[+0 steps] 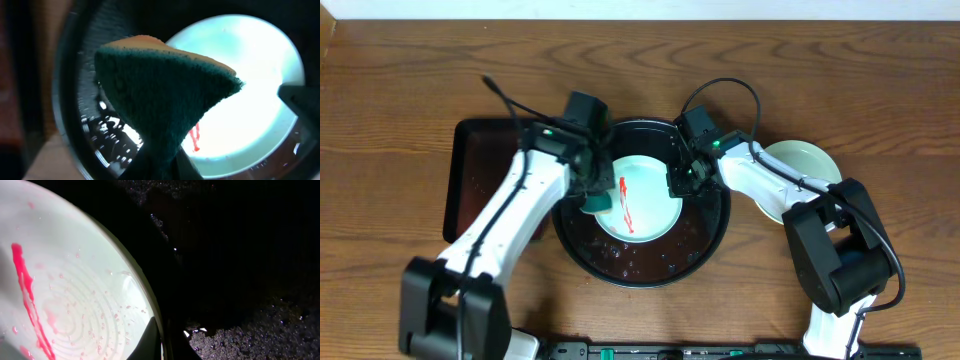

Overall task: Clean dirty plates on tray and stack at the side
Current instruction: 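Lower the sponge onto the remaining blue plate with the left gripper, then scrub the blue plate with the sponge while the right gripper holds it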

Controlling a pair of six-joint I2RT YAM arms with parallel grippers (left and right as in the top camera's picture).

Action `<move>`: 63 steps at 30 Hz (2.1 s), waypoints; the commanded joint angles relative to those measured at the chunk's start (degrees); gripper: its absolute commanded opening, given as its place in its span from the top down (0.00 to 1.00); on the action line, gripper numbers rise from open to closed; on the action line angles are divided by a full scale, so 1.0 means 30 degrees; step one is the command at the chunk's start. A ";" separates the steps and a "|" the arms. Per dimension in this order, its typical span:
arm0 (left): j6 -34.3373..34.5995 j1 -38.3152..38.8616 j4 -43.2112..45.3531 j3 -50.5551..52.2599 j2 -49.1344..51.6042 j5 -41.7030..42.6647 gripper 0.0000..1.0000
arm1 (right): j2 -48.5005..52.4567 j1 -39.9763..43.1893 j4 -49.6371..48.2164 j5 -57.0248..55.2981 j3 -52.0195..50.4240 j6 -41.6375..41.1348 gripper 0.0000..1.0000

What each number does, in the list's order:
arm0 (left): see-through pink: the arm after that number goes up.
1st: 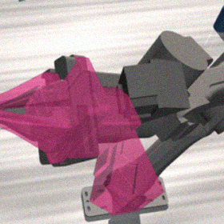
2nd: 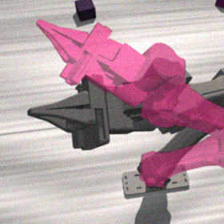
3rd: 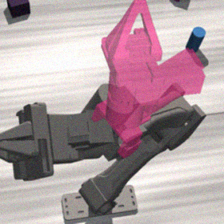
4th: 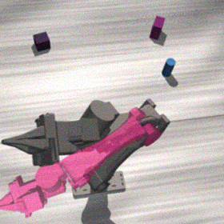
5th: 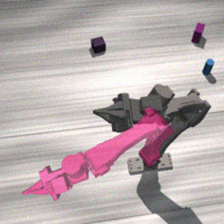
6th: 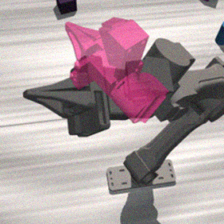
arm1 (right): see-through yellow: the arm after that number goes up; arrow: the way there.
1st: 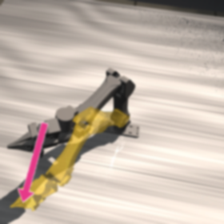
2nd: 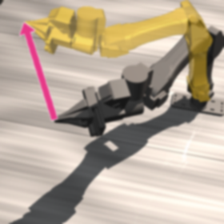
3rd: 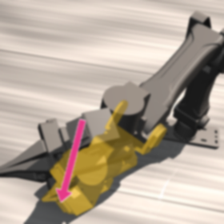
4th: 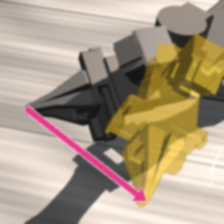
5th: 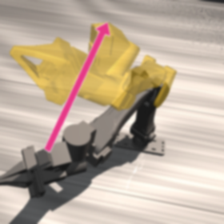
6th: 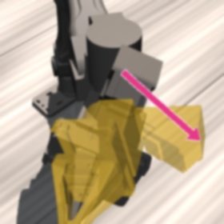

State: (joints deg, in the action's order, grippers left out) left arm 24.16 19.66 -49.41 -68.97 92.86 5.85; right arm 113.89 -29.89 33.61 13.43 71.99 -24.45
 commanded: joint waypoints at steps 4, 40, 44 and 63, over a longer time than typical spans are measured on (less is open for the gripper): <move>0.0175 0.1253 0.1173 0.0401 0.2739 -0.0153 0.92 | 0.1049 -0.0321 0.0066 -0.0459 -0.0189 -0.0408 0.99; 0.3359 0.1887 0.2820 0.0364 0.5938 -0.7038 0.93 | 0.1049 -0.0328 0.0087 -0.0525 -0.0197 -0.0401 0.99; 0.3373 0.1938 0.1763 0.0364 0.5938 -0.5501 0.92 | 0.1049 -0.0321 0.0080 -0.0525 -0.0197 -0.0401 0.99; -0.4466 0.1763 0.4976 0.0248 0.5938 0.8298 0.93 | 0.1049 -0.0321 0.0087 -0.0525 -0.0197 -0.0408 0.99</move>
State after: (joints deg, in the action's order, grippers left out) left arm 13.19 24.84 -37.04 -68.64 109.56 28.51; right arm 114.02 -29.91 33.45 14.37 72.03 -25.02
